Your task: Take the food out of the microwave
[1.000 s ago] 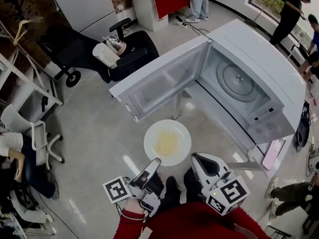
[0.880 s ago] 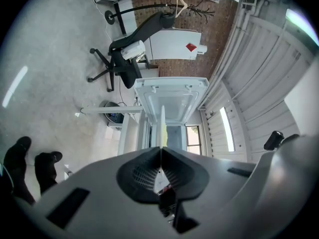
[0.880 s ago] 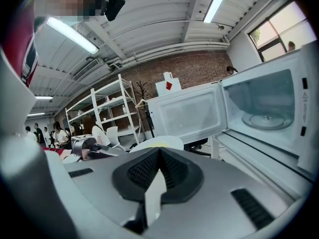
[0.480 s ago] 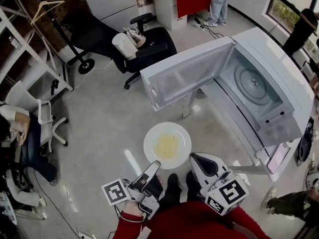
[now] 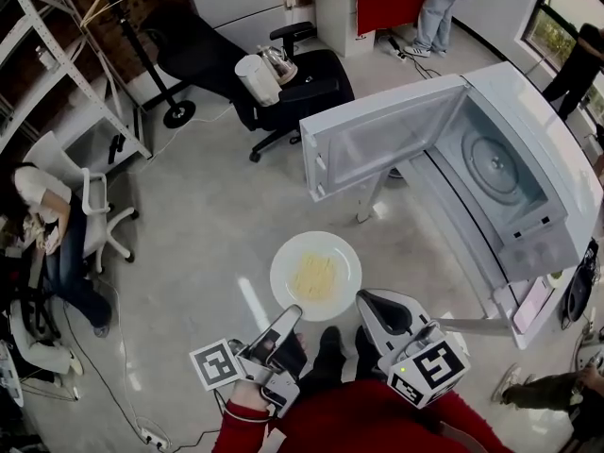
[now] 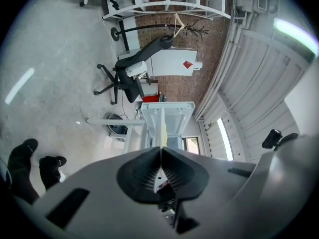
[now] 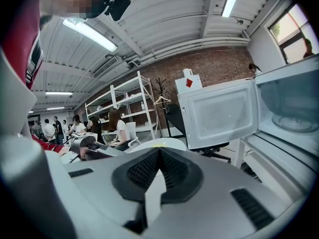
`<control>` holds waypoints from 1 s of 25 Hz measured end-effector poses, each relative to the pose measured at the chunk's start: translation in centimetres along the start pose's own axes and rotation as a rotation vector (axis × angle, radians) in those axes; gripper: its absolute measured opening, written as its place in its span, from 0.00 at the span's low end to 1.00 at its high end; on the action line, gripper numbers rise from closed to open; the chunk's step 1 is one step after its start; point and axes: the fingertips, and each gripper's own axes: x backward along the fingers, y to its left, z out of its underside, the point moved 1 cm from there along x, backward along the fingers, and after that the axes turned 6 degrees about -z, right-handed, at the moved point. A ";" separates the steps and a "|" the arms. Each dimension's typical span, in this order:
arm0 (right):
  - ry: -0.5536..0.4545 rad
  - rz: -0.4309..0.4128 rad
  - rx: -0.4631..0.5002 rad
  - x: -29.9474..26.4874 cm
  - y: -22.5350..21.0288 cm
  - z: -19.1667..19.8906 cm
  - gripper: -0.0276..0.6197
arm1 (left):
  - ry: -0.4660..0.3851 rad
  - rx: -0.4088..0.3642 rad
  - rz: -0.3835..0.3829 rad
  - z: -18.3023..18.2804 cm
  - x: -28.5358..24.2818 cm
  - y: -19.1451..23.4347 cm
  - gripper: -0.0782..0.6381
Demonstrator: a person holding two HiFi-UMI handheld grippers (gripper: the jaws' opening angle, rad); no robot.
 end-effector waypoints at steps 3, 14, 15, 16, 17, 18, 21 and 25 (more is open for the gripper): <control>0.002 -0.011 0.013 -0.1 0.5 0.0 0.06 | -0.006 0.002 0.001 -0.2 0.5 0.1 0.13; 0.018 -0.020 0.028 -0.7 1.9 0.6 0.06 | -0.004 0.004 0.005 -0.6 1.5 0.3 0.13; 0.019 -0.019 0.030 -0.7 1.9 0.6 0.06 | -0.003 0.003 0.005 -0.6 1.5 0.4 0.13; 0.020 -0.018 0.032 -0.7 1.9 0.7 0.06 | -0.001 0.001 0.005 -0.6 1.5 0.4 0.13; 0.022 -0.016 0.035 -0.8 1.9 0.6 0.06 | 0.001 0.000 0.005 -0.6 1.4 0.4 0.13; 0.023 -0.015 0.037 -0.8 1.8 0.6 0.06 | 0.002 0.000 0.005 -0.6 1.4 0.4 0.13; 0.024 -0.012 0.044 -0.9 1.9 0.5 0.06 | 0.007 0.005 0.005 -0.7 1.4 0.3 0.13; 0.023 -0.012 0.050 -1.0 2.0 0.5 0.06 | 0.008 0.005 0.008 -0.8 1.4 0.4 0.13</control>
